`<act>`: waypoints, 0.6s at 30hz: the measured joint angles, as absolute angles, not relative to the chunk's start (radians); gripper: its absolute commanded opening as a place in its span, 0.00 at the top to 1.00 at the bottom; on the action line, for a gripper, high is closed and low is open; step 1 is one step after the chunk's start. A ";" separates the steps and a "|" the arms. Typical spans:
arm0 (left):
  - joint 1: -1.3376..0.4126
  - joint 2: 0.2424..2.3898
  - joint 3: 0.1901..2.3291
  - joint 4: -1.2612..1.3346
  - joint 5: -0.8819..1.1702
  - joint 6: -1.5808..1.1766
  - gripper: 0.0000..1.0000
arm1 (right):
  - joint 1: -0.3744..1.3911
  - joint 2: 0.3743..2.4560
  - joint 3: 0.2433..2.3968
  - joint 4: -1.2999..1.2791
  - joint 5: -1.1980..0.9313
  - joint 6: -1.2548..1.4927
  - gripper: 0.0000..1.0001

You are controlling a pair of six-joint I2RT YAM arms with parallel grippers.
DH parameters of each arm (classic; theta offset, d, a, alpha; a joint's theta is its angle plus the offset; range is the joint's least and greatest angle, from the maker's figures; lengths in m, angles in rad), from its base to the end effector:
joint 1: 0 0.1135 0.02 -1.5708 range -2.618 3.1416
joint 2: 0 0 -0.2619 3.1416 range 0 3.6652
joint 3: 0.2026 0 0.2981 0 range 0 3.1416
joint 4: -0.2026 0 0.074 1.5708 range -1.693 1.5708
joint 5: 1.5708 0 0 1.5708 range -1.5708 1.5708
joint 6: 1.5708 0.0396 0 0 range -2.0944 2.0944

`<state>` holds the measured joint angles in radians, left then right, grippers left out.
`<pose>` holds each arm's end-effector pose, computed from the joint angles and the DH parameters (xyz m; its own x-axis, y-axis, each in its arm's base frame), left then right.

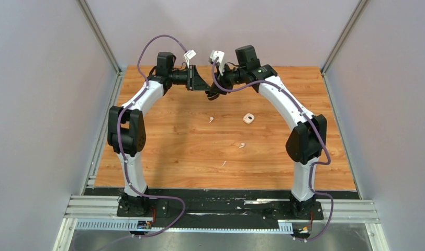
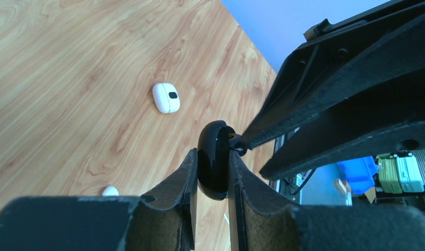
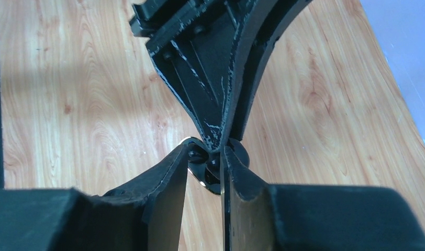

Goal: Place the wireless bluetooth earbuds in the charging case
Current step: Place the earbud in the charging case.

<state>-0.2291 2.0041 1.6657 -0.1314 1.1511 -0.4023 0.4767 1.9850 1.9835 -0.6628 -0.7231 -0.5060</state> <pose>0.4843 -0.1501 0.2700 -0.7524 0.0116 -0.6586 0.6422 0.2352 -0.7295 0.4315 0.2523 0.3489 -0.0880 -0.4544 -0.8864 -0.9713 0.2365 -0.0248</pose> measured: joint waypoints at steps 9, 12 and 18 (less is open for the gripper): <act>-0.229 2.004 1.666 -0.137 1.150 -0.403 1.00 | 0.483 1.979 1.932 -0.665 -0.668 -0.558 0.74; -0.229 2.004 1.666 -0.137 1.150 -0.403 1.00 | 0.486 1.979 1.930 -0.667 -0.657 -0.568 0.81; -0.229 2.004 1.666 -0.139 1.151 -0.390 1.00 | 0.490 1.977 1.930 -0.666 -0.645 -0.607 0.86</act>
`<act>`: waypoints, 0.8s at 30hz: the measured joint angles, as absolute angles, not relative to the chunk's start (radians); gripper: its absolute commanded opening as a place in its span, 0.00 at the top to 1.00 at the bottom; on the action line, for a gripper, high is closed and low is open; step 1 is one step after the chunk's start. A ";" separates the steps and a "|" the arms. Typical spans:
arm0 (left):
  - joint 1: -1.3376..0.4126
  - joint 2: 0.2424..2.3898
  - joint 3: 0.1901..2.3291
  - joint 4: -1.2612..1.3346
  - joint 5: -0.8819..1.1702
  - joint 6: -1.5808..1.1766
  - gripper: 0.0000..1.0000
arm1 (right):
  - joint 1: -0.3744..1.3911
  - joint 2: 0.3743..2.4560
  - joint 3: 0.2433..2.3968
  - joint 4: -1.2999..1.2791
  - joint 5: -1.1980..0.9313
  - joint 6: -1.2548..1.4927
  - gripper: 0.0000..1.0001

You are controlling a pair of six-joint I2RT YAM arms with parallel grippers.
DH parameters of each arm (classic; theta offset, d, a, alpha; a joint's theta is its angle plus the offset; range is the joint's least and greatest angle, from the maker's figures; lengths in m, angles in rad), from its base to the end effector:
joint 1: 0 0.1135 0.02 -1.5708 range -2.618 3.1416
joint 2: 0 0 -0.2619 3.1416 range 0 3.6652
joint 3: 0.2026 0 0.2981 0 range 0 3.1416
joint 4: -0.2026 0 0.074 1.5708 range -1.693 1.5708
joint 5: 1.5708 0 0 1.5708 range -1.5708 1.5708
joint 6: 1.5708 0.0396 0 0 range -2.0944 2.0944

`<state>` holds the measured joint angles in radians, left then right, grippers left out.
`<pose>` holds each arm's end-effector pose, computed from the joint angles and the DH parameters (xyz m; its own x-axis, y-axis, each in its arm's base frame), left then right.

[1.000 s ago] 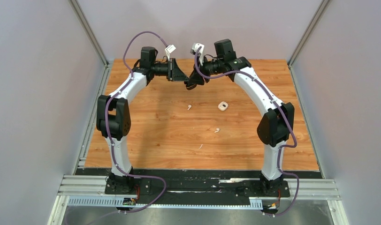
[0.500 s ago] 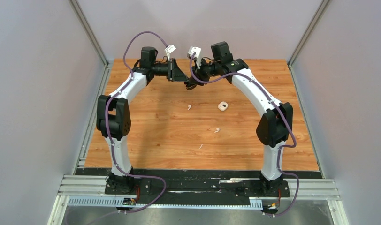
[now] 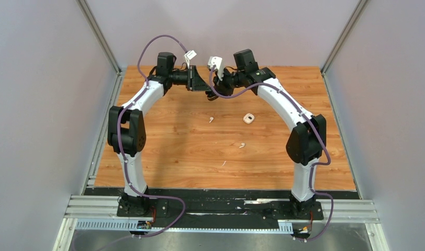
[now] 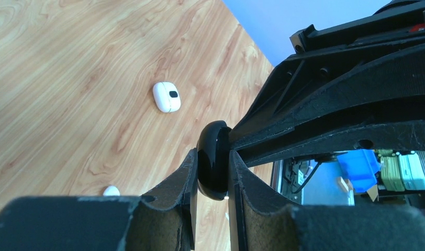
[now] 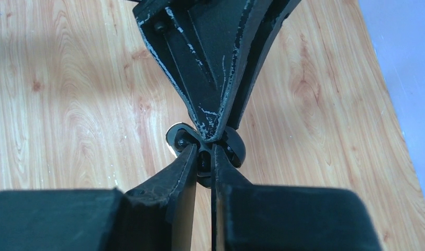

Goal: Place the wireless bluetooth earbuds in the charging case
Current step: Place the earbud in the charging case.

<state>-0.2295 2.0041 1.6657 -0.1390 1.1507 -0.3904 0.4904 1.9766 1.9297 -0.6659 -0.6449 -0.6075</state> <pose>0.4839 -0.1502 0.2694 -0.7496 0.0157 -0.6617 0.6458 0.2364 -0.7260 0.4279 0.2555 0.3313 -0.0298 -0.5330 -0.8456 -0.9677 0.2272 -0.1091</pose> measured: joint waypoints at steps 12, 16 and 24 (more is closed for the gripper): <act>-0.229 2.004 1.666 -0.185 1.170 -0.316 1.00 | 0.419 1.921 1.883 -0.674 -0.842 -0.717 0.58; -0.229 2.004 1.666 -0.196 1.170 -0.301 1.00 | 0.359 1.921 1.929 -0.675 -0.925 -0.662 0.56; -0.229 2.004 1.684 -0.199 1.178 -0.284 1.00 | 0.269 1.921 1.975 -0.614 -1.044 -0.477 0.49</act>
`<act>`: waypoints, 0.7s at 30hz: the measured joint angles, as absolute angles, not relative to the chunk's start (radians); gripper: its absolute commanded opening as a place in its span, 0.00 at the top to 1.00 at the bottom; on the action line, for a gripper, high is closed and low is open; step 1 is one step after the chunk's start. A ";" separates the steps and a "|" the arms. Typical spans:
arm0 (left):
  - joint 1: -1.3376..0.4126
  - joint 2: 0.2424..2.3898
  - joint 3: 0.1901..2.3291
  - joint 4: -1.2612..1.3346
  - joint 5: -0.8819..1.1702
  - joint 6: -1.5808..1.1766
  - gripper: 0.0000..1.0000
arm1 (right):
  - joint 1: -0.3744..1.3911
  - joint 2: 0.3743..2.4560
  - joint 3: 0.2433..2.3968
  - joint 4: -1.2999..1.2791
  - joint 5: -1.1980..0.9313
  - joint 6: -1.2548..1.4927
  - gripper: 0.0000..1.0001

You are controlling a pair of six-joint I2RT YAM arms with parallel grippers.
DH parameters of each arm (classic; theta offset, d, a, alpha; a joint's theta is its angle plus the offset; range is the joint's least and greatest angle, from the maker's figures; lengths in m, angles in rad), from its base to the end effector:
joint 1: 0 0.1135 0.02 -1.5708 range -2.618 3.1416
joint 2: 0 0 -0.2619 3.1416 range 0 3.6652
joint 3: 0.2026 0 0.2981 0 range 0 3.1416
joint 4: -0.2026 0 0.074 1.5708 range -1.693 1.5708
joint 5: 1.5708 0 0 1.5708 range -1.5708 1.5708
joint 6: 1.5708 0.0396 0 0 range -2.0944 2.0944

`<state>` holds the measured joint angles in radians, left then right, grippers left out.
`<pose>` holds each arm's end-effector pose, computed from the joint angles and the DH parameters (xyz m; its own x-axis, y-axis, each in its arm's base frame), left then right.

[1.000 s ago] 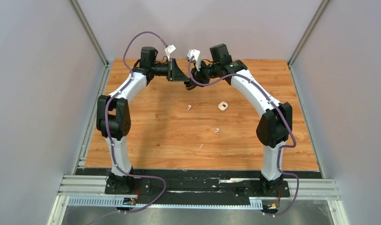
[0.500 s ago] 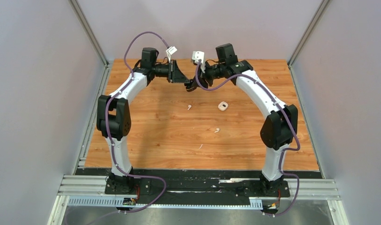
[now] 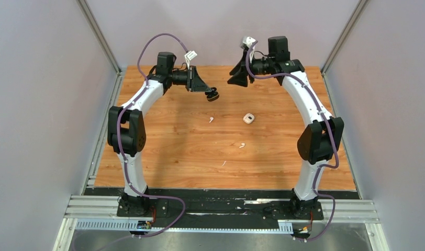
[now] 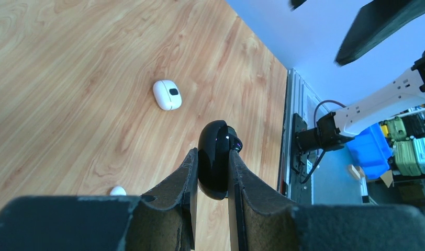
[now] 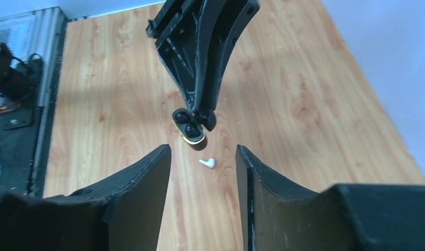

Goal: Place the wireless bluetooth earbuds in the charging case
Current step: Place the earbud in the charging case, then close the charging case.

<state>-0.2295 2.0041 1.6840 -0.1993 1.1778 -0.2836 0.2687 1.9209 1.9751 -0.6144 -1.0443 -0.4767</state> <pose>0.4819 -0.1501 0.2720 -0.7069 0.0551 -0.7051 0.6981 0.2145 -0.6831 0.4515 0.1598 0.3853 -0.0700 -0.2584 -0.9635 -0.9810 0.1930 0.0195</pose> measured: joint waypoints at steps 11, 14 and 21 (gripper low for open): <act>-0.229 1.989 1.640 0.141 1.276 -0.451 1.00 | 0.262 1.991 1.868 -0.612 -1.292 -0.402 0.42; -0.230 1.988 1.626 0.342 1.306 -0.588 1.00 | 0.272 2.012 1.880 -0.612 -1.327 -0.388 0.42; -0.236 1.988 1.628 0.519 1.342 -0.718 1.00 | 0.301 2.043 1.921 -0.571 -1.339 -0.333 0.42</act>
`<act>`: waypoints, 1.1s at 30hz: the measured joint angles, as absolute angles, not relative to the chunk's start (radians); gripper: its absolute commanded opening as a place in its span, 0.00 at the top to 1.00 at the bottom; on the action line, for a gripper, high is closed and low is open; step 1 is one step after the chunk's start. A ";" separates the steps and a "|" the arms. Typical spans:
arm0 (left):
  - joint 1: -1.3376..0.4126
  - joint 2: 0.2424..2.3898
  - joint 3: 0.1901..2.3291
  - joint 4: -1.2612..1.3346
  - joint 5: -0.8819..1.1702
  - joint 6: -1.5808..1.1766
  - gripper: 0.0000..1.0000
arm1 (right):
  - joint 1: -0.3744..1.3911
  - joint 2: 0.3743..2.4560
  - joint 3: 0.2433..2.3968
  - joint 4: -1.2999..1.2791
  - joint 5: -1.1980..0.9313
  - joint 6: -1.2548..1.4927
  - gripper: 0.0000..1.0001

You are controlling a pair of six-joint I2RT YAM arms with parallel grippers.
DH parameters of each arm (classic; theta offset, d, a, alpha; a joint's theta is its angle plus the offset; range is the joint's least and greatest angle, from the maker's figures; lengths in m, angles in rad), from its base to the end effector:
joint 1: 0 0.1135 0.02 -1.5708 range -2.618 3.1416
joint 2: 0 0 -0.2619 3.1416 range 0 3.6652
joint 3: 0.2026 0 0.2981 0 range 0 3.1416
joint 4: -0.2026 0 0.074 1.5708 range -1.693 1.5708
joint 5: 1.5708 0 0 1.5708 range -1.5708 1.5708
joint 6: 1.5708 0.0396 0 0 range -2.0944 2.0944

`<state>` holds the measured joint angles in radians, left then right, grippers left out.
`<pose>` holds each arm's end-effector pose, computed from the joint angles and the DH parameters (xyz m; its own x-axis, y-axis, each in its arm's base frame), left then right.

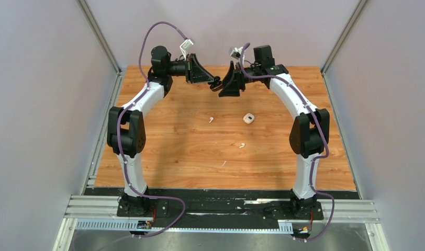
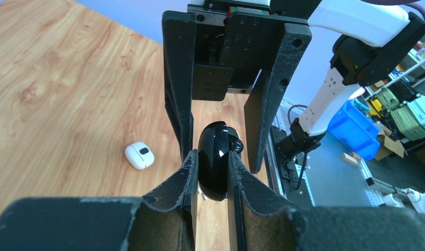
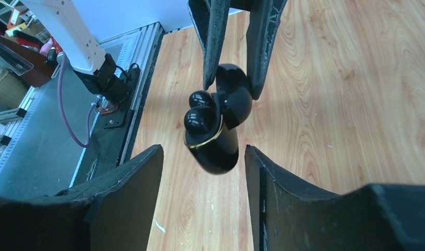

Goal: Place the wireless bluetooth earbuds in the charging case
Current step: Close the charging case.

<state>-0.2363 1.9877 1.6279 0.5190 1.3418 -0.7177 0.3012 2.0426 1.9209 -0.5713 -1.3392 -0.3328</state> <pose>0.4794 -0.1551 0.3195 -0.5337 -0.0251 -0.8453 0.8456 -0.0277 -0.5330 0.4661 0.1852 0.3178 -0.3208 -0.1782 -0.9303 -0.9395 -0.0647 0.3363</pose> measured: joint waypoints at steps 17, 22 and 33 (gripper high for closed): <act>-0.242 1.988 1.647 0.492 1.329 -0.735 1.00 | 0.312 2.043 1.898 -0.421 -1.337 -0.168 0.88; -0.242 1.988 1.647 0.469 1.323 -0.730 0.97 | 0.312 2.042 1.879 -0.384 -1.338 -0.124 1.00; -0.243 1.986 1.644 0.473 1.312 -0.736 0.48 | 0.311 2.041 1.833 -0.324 -1.331 -0.030 1.00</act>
<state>-0.2432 1.9862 1.6436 0.4732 1.3121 -0.7357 0.3111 2.0407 1.8332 -0.3241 -1.3312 -0.0299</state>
